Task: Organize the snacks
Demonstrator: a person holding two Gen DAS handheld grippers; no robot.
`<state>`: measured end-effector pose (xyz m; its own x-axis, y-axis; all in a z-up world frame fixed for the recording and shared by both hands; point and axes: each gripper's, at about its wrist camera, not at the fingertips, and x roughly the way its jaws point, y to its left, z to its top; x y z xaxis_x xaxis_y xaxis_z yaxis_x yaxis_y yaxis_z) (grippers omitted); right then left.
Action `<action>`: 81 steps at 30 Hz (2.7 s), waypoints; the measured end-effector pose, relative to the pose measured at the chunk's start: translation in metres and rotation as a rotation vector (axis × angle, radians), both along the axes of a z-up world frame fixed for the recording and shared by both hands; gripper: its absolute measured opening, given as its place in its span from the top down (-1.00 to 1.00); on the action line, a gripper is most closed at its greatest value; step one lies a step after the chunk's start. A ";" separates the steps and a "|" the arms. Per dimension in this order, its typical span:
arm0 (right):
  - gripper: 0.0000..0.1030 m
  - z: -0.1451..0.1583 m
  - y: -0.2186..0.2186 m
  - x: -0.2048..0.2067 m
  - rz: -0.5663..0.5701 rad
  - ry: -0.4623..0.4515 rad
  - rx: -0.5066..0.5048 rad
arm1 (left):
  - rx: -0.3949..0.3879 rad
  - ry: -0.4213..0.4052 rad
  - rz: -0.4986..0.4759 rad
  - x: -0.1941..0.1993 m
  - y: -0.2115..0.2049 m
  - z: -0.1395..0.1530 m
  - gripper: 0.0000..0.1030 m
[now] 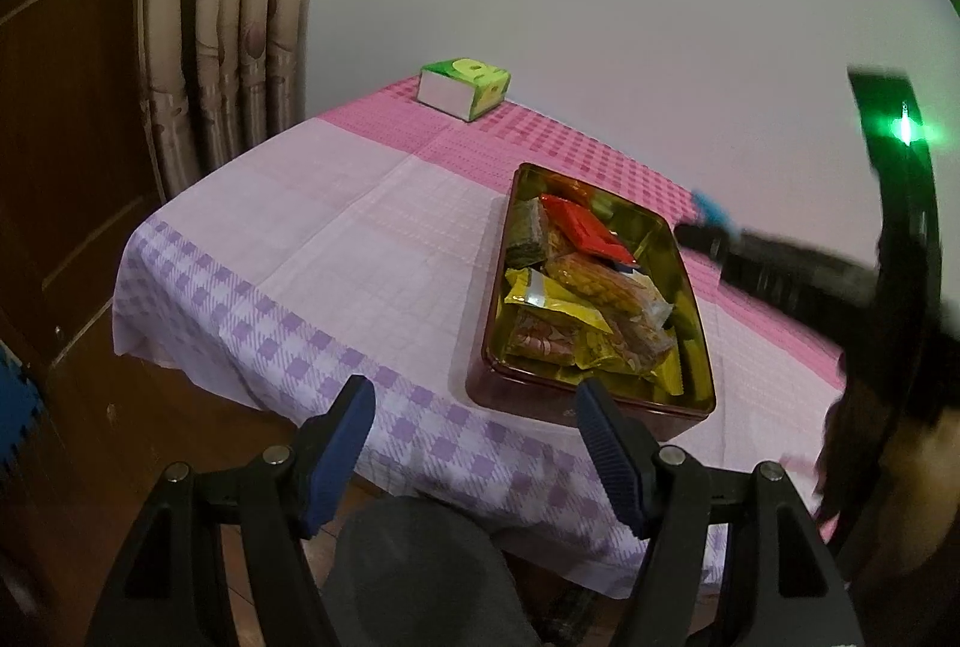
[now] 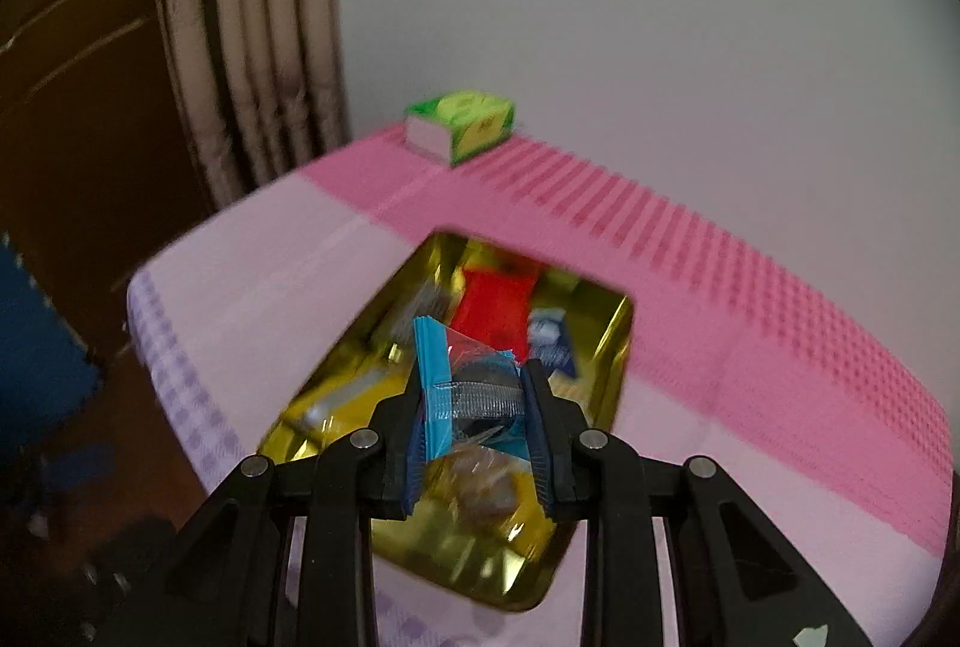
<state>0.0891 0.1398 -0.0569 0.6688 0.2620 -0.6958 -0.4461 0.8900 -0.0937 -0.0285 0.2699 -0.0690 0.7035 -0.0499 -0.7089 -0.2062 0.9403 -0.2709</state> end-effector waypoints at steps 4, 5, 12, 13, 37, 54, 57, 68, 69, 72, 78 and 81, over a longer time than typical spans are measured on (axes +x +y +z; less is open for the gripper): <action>0.50 -0.026 0.002 -0.008 0.022 0.059 0.007 | -0.001 0.007 -0.001 0.001 0.000 -0.002 -0.37; 0.50 -0.033 0.002 -0.010 0.026 0.074 0.012 | 0.000 0.008 0.000 0.001 0.000 -0.002 -0.37; 0.50 -0.053 0.001 -0.008 0.024 0.134 0.030 | 0.003 0.009 -0.002 0.002 -0.001 -0.002 -0.37; 0.50 -0.055 0.001 -0.006 0.022 0.146 0.035 | 0.005 0.009 -0.004 0.002 -0.002 -0.003 -0.37; -0.29 -0.060 -0.015 -0.005 -0.032 0.158 0.101 | 0.038 0.019 -0.029 0.003 -0.009 -0.004 -0.37; -0.96 -0.010 -0.080 -0.069 -0.261 -0.105 0.015 | 0.315 -0.133 -0.036 -0.010 -0.050 0.016 -0.63; -0.96 -0.014 -0.089 -0.079 -0.271 -0.101 0.007 | 0.323 -0.150 -0.036 -0.012 -0.056 0.018 -0.63; -0.96 0.005 -0.101 -0.113 -0.278 -0.172 -0.022 | 0.304 -0.167 -0.004 -0.019 -0.070 0.019 -0.63; -0.96 0.007 -0.101 -0.115 -0.278 -0.179 -0.024 | 0.305 -0.166 -0.005 -0.019 -0.071 0.019 -0.63; -0.96 0.009 -0.101 -0.121 -0.272 -0.193 -0.034 | 0.314 -0.157 -0.009 -0.021 -0.077 0.017 -0.63; -0.96 0.011 -0.101 -0.125 -0.264 -0.206 -0.048 | 0.292 -0.128 -0.024 -0.020 -0.081 0.011 -0.63; -0.96 0.010 -0.101 -0.124 -0.265 -0.202 -0.047 | 0.253 -0.093 -0.030 -0.019 -0.079 0.007 -0.63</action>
<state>-0.0347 0.0390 -0.0471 0.8347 0.0318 -0.5497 -0.1685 0.9652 -0.2001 -0.0470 0.1908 -0.0623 0.7668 0.0993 -0.6341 -0.1629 0.9857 -0.0426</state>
